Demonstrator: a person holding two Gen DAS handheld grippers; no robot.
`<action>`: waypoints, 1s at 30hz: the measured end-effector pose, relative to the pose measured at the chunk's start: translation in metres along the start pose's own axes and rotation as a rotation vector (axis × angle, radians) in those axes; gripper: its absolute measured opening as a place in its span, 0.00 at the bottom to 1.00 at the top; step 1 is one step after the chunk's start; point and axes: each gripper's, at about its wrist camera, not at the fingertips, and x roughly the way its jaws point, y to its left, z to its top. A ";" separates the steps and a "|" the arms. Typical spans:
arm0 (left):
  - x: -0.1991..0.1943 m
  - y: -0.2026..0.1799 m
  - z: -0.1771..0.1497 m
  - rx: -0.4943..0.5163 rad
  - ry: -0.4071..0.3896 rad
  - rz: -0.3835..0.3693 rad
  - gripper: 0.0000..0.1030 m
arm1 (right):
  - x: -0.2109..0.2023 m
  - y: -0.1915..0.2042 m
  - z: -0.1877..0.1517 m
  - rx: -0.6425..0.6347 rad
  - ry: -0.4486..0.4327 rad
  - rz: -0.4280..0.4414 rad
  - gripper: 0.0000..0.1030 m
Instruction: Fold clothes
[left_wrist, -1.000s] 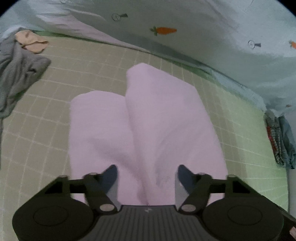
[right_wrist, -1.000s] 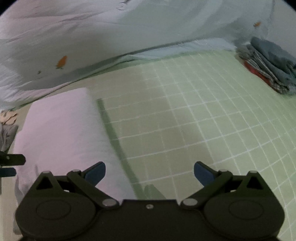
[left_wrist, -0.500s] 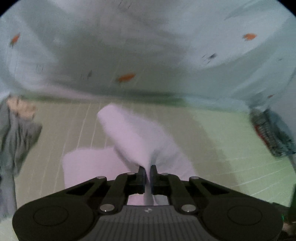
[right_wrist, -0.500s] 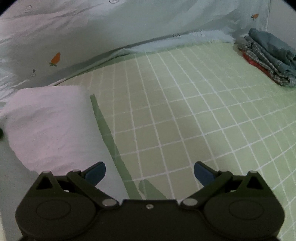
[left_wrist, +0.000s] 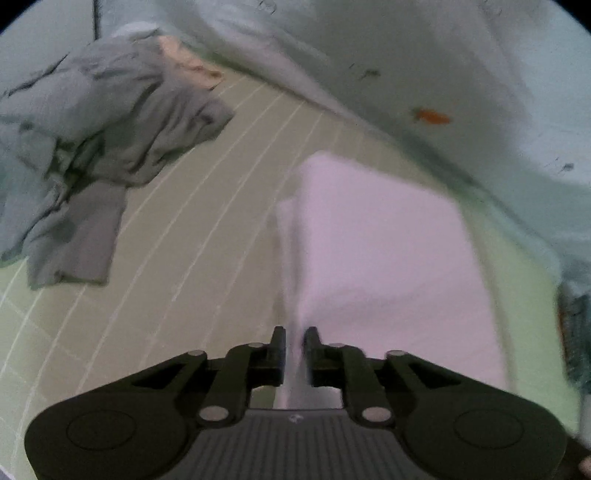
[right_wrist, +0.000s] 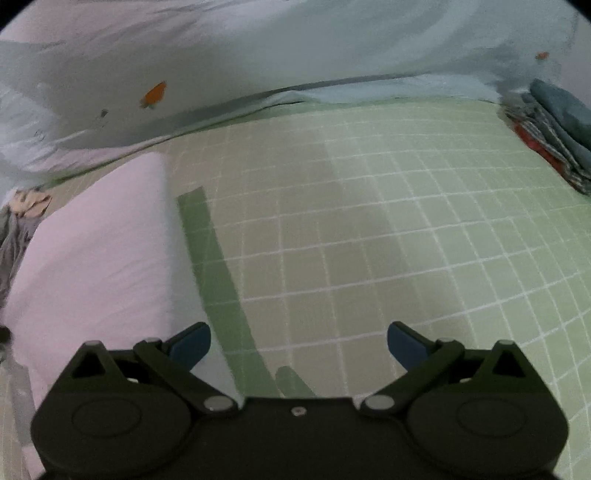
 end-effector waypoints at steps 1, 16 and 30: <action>0.000 0.001 -0.001 0.005 -0.001 -0.003 0.27 | 0.000 0.004 0.001 -0.011 -0.002 0.003 1.00; 0.033 0.000 -0.002 0.050 0.090 -0.132 0.81 | 0.040 0.061 0.035 -0.145 0.065 0.245 1.00; 0.053 0.002 -0.010 -0.049 0.079 -0.258 0.43 | 0.078 0.063 0.038 0.013 0.249 0.452 0.76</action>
